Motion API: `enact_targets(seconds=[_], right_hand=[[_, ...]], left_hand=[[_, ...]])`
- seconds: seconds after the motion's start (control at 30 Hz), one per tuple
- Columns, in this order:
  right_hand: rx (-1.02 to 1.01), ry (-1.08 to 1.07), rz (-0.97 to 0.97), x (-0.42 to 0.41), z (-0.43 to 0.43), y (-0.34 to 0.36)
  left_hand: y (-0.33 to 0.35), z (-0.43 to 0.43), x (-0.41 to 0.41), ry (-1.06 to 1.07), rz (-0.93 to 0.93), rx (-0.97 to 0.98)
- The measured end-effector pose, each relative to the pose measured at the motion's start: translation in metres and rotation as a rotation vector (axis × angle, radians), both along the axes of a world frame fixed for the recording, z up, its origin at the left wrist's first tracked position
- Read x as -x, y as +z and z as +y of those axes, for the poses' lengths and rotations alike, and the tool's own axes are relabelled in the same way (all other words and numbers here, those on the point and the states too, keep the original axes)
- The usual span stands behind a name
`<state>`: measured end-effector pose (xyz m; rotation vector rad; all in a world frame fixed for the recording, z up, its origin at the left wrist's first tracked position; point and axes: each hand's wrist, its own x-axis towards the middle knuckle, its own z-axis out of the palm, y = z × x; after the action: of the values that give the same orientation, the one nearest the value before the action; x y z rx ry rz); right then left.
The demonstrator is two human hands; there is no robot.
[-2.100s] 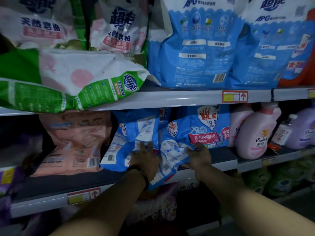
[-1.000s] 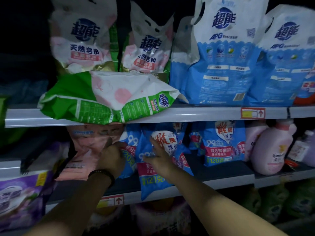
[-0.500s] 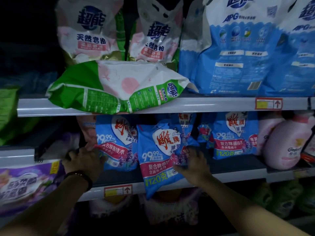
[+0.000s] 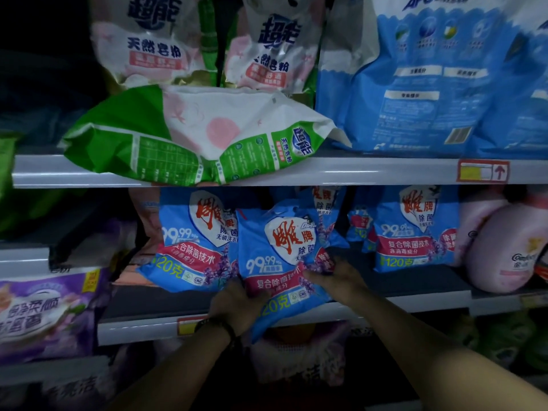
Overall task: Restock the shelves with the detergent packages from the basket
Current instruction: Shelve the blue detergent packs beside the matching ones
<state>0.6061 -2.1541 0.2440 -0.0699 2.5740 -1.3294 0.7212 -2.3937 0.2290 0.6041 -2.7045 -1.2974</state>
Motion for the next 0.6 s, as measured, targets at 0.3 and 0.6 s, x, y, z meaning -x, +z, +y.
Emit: enact_targets(seconds=[0.3, 0.6], right_hand=[[0.191, -0.072, -0.129, 0.009, -0.001, 0.017], [0.596, -0.297, 0.105, 0.032, 0.034, 0.027]], left_hand=[[0.016, 0.019, 0.023, 0.091, 0.101, -0.241], [0.049, 0.043, 0.080, 0.048, 0.313, -0.308]])
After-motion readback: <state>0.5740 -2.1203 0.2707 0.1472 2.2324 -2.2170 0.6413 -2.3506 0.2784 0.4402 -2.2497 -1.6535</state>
